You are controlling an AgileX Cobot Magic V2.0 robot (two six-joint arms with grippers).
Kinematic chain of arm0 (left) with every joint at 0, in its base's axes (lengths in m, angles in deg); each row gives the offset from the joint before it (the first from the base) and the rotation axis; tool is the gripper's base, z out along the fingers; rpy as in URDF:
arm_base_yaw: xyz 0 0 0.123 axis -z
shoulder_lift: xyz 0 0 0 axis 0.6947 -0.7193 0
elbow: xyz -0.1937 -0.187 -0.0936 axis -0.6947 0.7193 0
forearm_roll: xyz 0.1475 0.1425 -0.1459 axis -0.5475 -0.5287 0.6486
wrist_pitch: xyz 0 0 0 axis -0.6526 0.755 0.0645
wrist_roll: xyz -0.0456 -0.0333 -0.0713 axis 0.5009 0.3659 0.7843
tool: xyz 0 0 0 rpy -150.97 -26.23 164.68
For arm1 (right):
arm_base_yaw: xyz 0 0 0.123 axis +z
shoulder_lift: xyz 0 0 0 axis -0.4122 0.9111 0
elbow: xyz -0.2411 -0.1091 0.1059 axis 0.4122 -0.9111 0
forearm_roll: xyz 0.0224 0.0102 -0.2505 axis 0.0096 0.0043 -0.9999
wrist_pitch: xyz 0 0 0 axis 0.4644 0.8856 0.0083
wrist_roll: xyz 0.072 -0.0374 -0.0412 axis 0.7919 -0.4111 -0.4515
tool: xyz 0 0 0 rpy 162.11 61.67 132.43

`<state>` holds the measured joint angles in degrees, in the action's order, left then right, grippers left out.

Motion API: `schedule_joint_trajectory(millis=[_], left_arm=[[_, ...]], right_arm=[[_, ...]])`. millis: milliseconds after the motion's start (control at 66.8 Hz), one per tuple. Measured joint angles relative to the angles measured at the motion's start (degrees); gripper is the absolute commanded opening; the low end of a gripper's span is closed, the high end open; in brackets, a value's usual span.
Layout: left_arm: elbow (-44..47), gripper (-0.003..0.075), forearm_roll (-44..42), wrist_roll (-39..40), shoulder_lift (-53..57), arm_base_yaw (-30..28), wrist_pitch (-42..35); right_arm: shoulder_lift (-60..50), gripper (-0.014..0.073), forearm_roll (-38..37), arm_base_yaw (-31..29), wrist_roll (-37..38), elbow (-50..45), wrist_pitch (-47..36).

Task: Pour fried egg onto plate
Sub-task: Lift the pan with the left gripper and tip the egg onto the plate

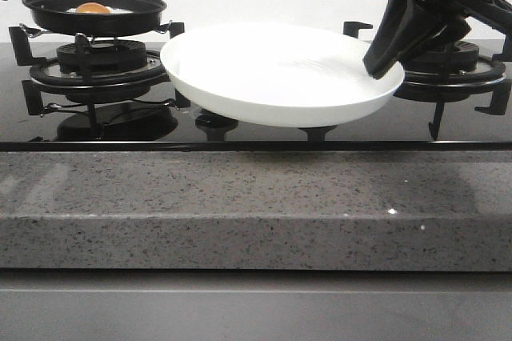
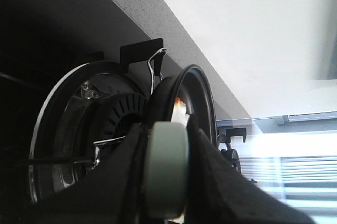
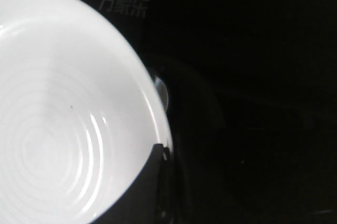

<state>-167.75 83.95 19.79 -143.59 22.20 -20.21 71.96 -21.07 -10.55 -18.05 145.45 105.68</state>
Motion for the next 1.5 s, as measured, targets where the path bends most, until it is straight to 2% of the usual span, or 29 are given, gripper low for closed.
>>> schedule_joint_trajectory(millis=[314,554,703,838,1122,1496], left_arm=[[0.00,-0.0020,0.40,-0.65,4.03,-0.09,0.04],[0.57,-0.0020,1.76,-1.73,12.12,0.28,0.89],[4.27,-0.0020,1.99,-3.47,18.51,2.04,1.02],[10.74,-0.0020,1.99,-6.73,25.84,6.07,-0.77],[22.74,-0.0020,0.79,-12.82,36.97,15.27,-10.59],[25.55,-0.0020,-4.78,-21.36,42.68,29.68,-22.70]], right_arm=[[0.00,-0.0067,0.00,0.00,0.00,0.00,0.00],[0.00,-0.0067,0.00,0.00,-0.24,0.00,0.00],[0.00,-0.0067,0.00,0.00,-0.24,0.00,0.00],[0.00,-0.0067,0.00,0.00,-0.24,0.00,0.00],[0.00,-0.0067,0.00,0.00,-0.24,0.00,0.00],[0.00,-0.0067,0.00,0.00,-0.10,0.00,0.00]])
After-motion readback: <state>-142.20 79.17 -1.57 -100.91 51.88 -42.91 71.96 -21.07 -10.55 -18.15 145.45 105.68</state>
